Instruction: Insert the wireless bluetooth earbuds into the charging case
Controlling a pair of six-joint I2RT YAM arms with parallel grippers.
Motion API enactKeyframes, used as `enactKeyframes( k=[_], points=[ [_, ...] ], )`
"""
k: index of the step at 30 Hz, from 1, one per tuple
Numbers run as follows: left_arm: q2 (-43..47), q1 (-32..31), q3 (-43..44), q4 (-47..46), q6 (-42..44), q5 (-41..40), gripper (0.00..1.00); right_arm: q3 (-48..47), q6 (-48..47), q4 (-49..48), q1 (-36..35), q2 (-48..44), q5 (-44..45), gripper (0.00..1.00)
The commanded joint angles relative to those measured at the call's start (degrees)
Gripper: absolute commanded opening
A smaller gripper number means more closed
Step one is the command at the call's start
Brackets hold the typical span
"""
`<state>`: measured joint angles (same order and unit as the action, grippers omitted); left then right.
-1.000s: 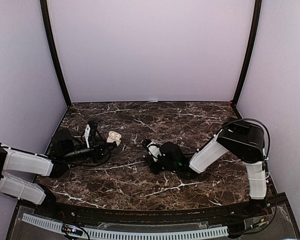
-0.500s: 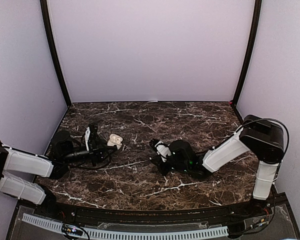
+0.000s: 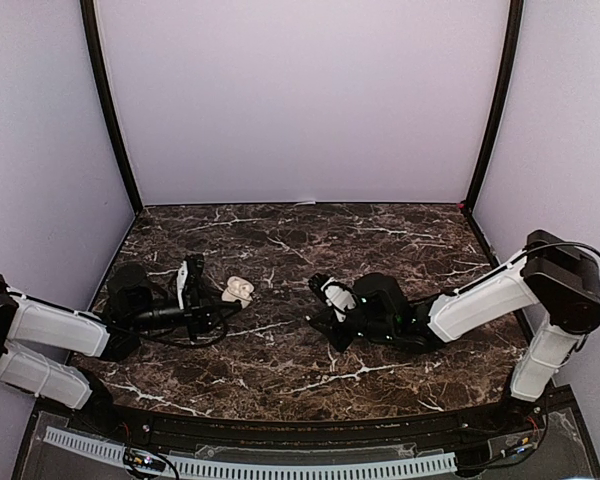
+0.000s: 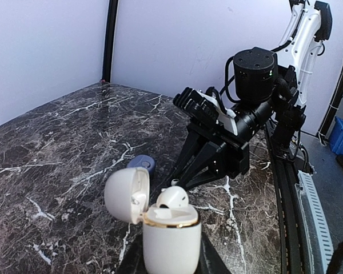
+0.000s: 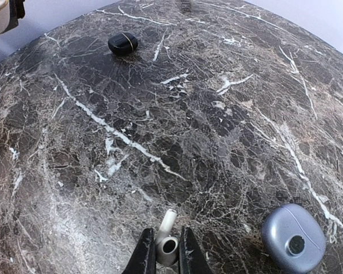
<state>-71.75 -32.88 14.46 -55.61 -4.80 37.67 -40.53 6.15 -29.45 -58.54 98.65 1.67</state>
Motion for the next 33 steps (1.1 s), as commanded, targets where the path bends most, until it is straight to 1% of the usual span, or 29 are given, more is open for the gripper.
enactKeyframes(
  k=[1,2,8,14,23,30,33],
  points=[
    [0.1,-0.7,0.0,-0.8,2.6,-0.8,0.00,1.1,0.5,2.6,0.3,-3.3,-1.6,0.00],
    [0.1,-2.1,0.1,-0.6,2.9,-0.8,0.00,1.1,0.5,3.2,0.3,-3.9,-1.9,0.00],
    [0.0,-3.9,0.0,-0.6,5.9,0.0,0.00,1.1,0.9,6.5,0.3,-6.6,-4.8,0.00],
    [0.1,-4.8,0.0,0.1,10.0,1.6,0.00,-0.2,1.4,11.4,0.3,-8.9,-12.1,0.00],
    [0.0,-6.7,0.0,1.1,16.4,3.1,0.00,0.1,1.6,16.8,0.3,-12.8,-16.6,0.00],
    [-0.2,-8.3,-0.8,-0.2,21.6,4.5,0.00,0.8,1.6,18.9,0.3,-15.3,-18.7,0.00],
    [-0.9,-8.7,-1.1,-1.0,23.7,5.2,0.00,0.5,1.8,20.1,0.2,-16.0,-20.9,0.00]
  ],
)
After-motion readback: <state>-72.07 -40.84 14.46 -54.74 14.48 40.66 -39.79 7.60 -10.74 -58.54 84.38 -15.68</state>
